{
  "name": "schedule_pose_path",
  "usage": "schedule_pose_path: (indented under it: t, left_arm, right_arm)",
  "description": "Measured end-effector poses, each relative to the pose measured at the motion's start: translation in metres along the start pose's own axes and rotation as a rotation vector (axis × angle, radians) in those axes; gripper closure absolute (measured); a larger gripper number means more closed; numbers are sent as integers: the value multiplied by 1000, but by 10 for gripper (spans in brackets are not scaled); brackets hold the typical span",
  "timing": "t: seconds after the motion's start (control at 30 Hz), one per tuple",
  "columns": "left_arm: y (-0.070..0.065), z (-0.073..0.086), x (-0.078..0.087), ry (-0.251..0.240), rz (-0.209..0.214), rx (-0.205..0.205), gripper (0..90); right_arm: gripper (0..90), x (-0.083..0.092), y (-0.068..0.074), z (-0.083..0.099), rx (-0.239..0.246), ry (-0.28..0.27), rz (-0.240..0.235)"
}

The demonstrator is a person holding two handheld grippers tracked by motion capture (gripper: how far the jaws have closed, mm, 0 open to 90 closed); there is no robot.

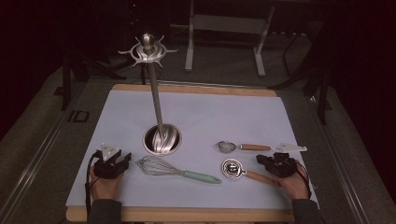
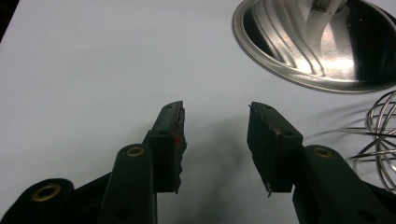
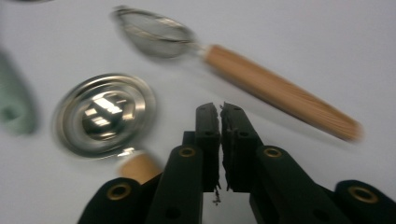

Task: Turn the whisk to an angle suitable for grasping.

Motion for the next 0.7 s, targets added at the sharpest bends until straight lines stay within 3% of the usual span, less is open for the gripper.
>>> schedule_pose_path:
  t: [0.2,0.5,0.7]
  left_arm:
    - [0,0,1,-5,6,0,568]
    - [1,0,0,-3,4,7,569]
    - [1,0,0,-2,12,11,566]
  right_arm:
    - [858,-1,23,-5,70,-7,-82]
    - [898,-7,52,-3,153,11,-122]
    - [900,-12,79,7,214,35,-182]
Point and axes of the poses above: each handheld gripper's, and its own axes: x roughly backward along the jaws, z roughly out of its underside, y roughly to its left, the point moved 3 cm from there along -x, roughly forward along the jaws, and after that the axes turned 9 degrees about -x, right-handed, at the moved point
